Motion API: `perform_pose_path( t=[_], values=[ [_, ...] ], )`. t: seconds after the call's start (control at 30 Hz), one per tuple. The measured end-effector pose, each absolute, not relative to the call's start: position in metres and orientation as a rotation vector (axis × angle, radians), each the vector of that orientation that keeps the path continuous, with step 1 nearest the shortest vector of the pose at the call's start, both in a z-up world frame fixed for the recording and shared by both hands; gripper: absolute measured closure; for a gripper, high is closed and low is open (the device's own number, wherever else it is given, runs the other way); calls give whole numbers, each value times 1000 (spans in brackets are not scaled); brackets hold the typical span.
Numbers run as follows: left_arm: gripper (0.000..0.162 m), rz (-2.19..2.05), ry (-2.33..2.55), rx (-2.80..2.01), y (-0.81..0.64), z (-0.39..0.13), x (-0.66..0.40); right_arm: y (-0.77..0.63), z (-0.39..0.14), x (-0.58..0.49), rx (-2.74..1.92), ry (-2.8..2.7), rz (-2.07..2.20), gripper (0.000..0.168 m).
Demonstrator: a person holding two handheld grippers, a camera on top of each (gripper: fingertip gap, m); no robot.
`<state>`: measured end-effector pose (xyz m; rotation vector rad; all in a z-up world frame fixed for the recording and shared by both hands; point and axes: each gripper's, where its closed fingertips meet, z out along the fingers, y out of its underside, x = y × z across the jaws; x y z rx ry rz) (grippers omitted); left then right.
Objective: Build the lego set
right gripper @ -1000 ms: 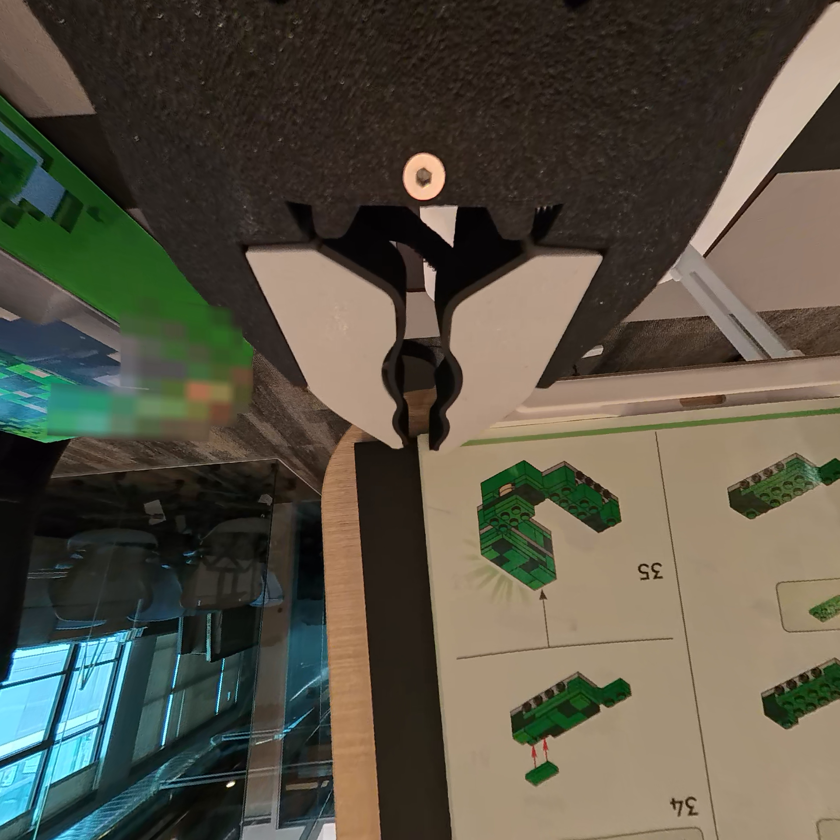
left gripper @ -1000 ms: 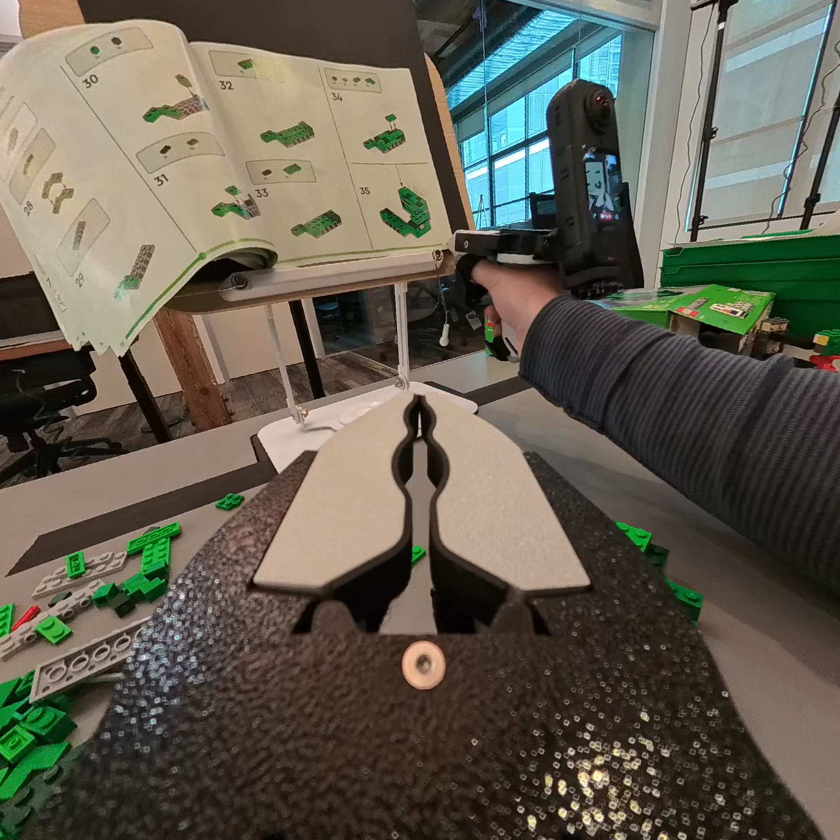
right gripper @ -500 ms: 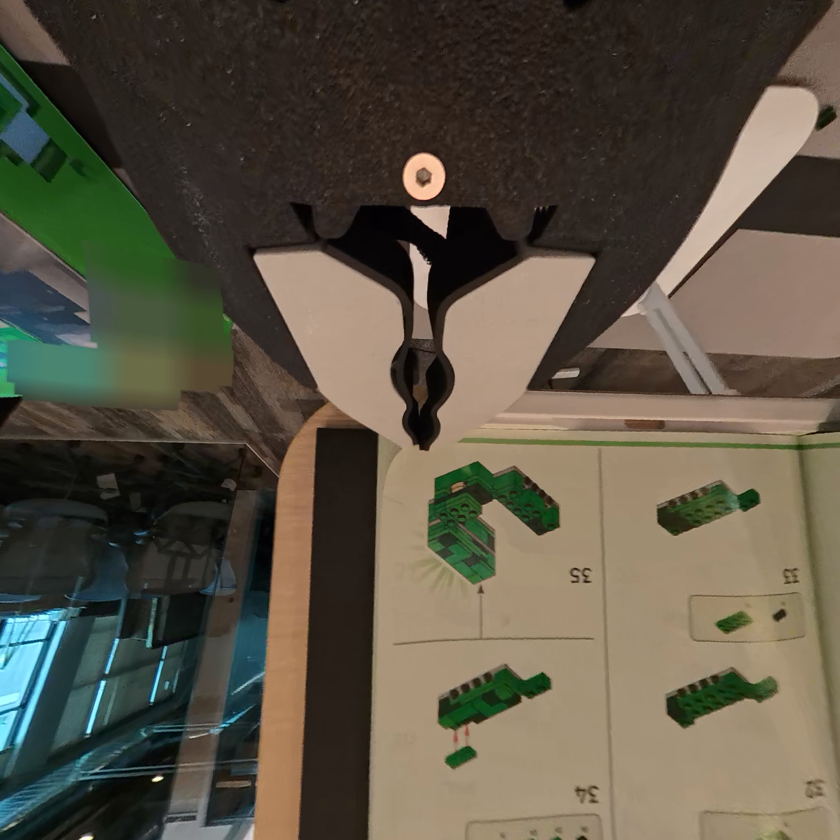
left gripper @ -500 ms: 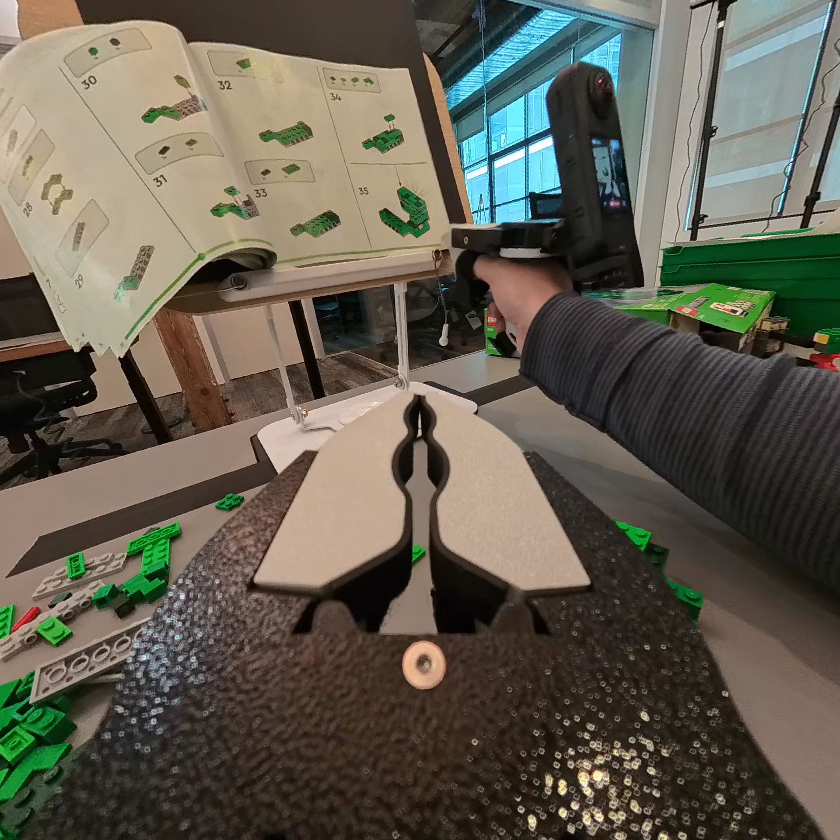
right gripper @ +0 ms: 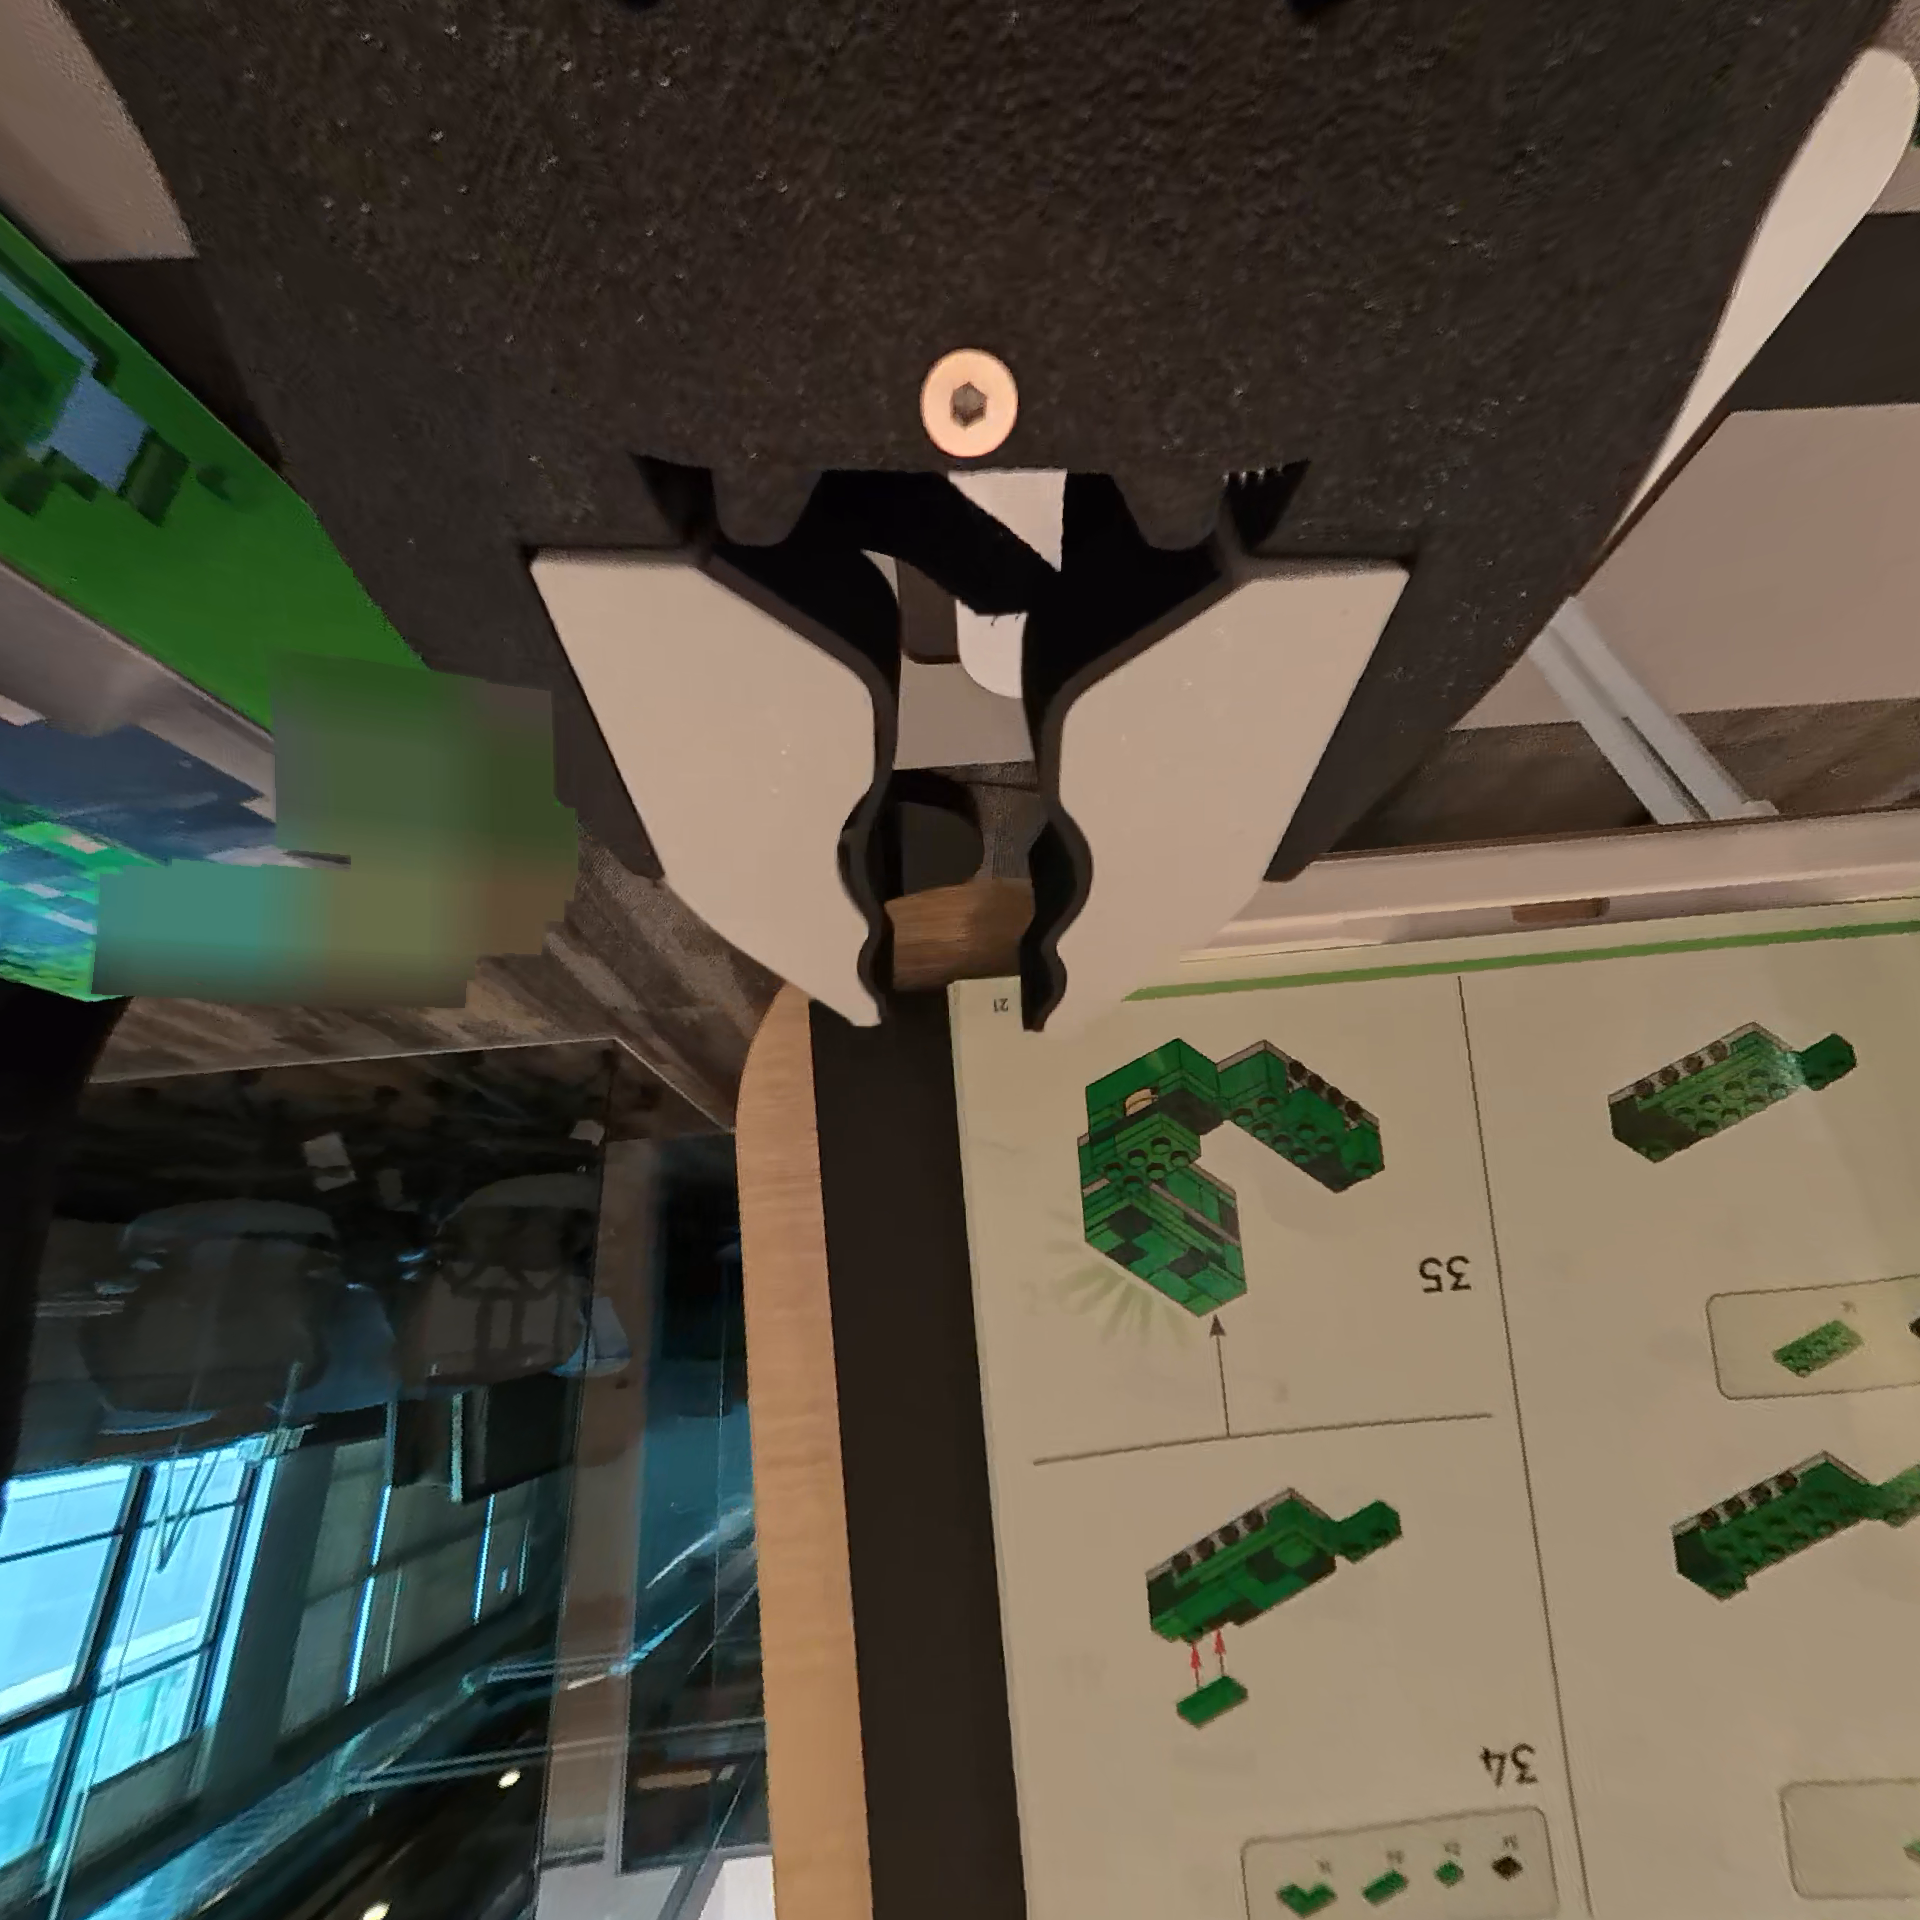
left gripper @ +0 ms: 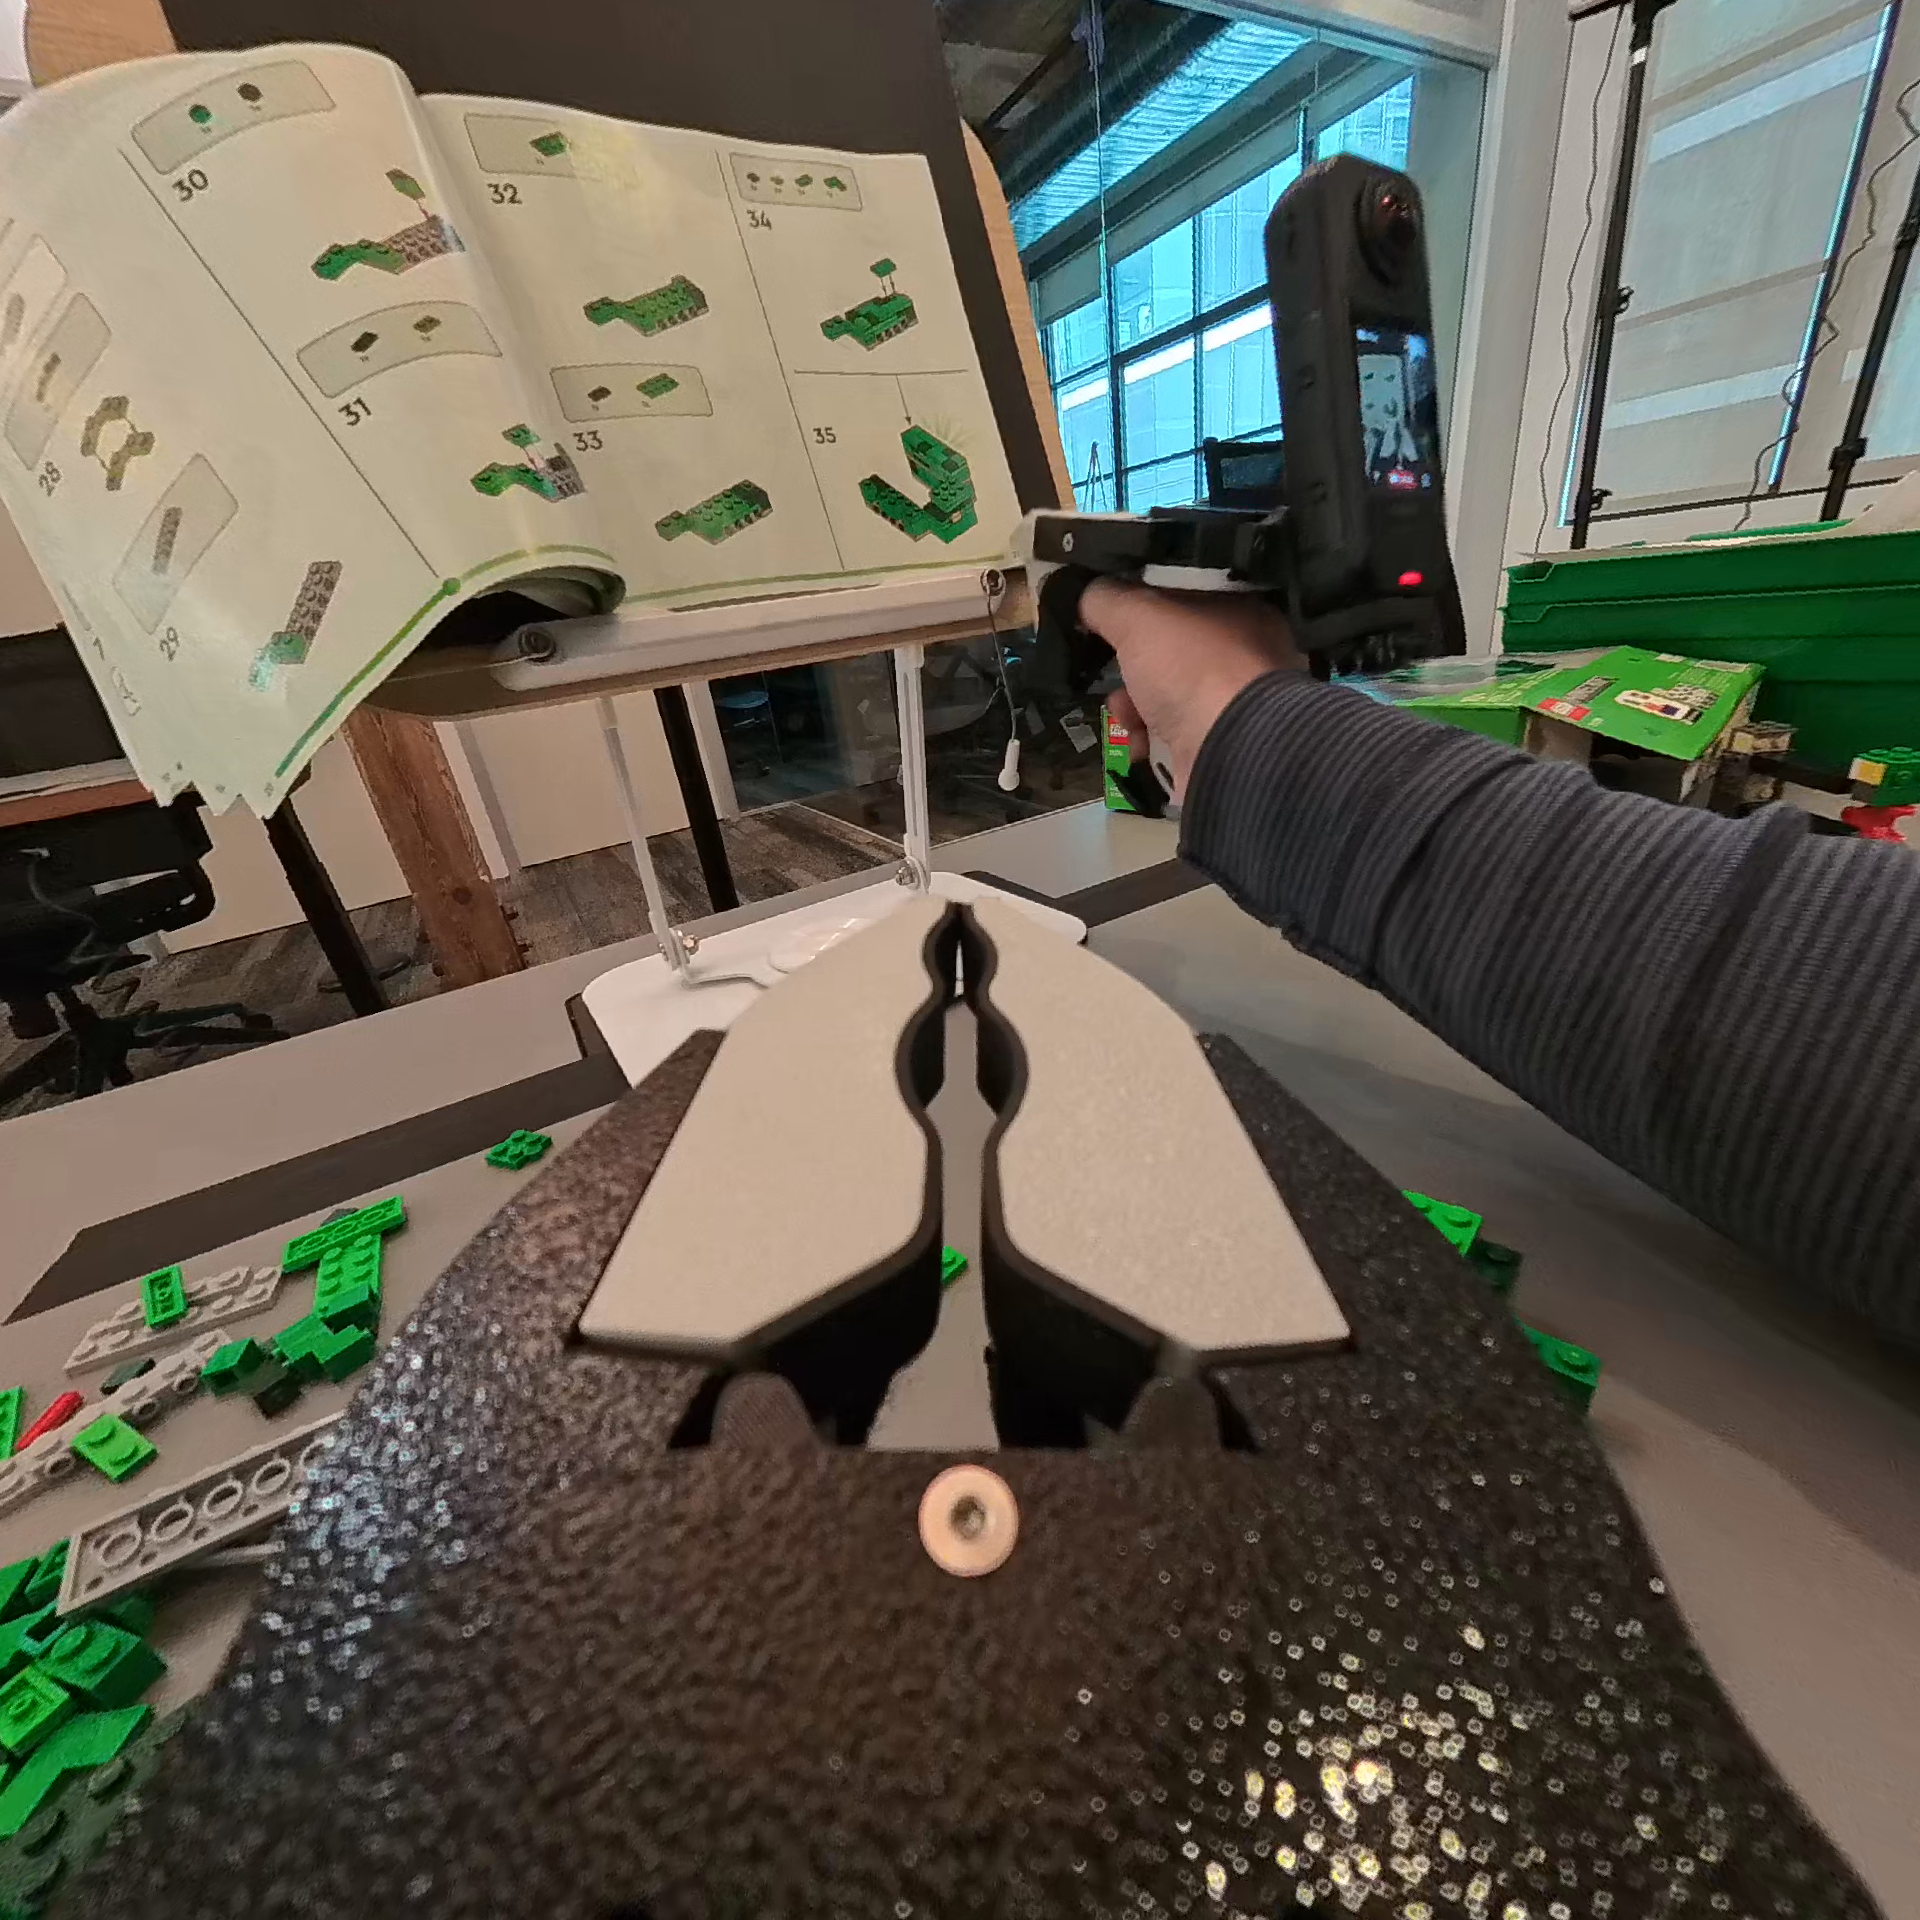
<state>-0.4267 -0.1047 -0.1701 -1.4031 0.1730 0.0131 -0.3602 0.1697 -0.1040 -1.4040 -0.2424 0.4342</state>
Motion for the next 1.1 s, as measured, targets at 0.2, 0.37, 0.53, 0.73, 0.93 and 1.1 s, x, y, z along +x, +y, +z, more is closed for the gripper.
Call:
perform_pose_path(
  t=[0.2,0.37,0.53,0.73,0.93,1.1],
  values=[
    [162,12,173,-1403,-105,-170,-426,171,-109,-366,-1422,-264,452,155],
    [162,13,174,-1403,-105,-170,-426,172,-109,-362,-1427,-250,427,168],
    [162,10,173,-1403,-105,-170,-426,173,-109,-363,-1425,-255,425,167],
    [162,11,175,-1403,-105,-170,-425,159,-95,-372,-1333,-345,473,168],
    [162,11,176,-1401,-105,-170,-425,135,-79,-398,-1224,-514,478,168],
    [162,47,188,-1418,-104,-172,-426,118,-75,-417,-1148,-626,521,168]
  ],
)
